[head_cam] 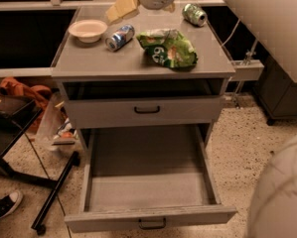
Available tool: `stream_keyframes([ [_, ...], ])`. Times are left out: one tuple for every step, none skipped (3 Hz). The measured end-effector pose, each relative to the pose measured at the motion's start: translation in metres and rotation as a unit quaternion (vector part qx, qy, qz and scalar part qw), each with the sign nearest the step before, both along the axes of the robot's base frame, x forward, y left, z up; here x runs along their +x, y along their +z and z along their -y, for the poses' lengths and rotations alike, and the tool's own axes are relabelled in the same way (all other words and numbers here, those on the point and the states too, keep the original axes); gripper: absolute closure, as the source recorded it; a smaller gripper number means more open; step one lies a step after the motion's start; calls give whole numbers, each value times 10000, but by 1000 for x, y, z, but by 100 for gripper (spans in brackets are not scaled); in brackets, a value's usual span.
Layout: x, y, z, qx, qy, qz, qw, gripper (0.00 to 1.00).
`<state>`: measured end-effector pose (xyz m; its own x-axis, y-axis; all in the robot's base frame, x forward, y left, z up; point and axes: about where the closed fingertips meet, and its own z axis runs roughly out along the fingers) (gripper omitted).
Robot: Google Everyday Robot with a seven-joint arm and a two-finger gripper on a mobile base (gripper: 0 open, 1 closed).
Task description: Place redbull can into middle drawer
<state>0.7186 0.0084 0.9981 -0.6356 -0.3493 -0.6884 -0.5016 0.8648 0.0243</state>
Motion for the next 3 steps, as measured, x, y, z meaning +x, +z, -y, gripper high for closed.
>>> stream_keyframes([
  [32,-5,-19,-20,-413,-19,9991,0],
  [32,-5,-19,-19,-415,-20,9991,0],
  [40,-13,-18,42,-508,-60,9987,0],
])
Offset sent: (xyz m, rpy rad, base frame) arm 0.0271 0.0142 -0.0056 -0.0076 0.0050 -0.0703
